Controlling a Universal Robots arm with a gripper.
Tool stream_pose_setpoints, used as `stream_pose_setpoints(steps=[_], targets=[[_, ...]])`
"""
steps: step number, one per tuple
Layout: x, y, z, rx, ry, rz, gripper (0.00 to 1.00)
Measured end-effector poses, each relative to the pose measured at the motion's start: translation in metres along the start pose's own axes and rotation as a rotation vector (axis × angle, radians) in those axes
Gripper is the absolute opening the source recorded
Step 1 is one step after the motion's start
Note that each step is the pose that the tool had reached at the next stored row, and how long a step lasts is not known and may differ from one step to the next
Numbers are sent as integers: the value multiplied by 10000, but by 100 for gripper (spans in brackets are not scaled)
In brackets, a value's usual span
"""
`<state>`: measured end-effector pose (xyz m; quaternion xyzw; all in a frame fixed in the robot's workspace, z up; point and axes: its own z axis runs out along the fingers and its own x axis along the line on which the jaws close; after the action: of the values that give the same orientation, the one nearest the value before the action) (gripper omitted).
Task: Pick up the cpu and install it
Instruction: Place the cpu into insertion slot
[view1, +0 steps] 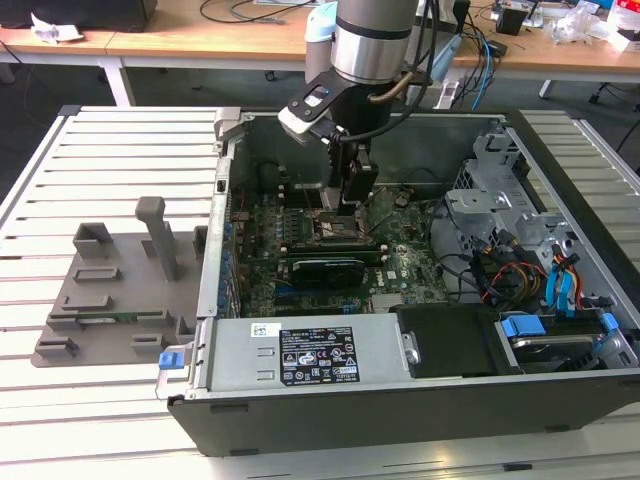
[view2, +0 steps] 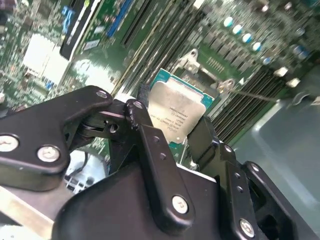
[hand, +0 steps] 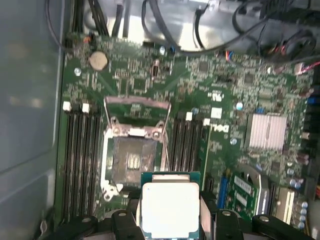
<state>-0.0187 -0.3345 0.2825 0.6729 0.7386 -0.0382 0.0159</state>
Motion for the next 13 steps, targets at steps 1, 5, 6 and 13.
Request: stream_pose_setpoints(steps=[1,5,6,13], targets=[[0,-2,2,-168,-14,13,55],[0,-1,1,-175,-17,13,55],[0,-1,1,-175,-16,13,55],[1,-2,2,-189,479,417,55]])
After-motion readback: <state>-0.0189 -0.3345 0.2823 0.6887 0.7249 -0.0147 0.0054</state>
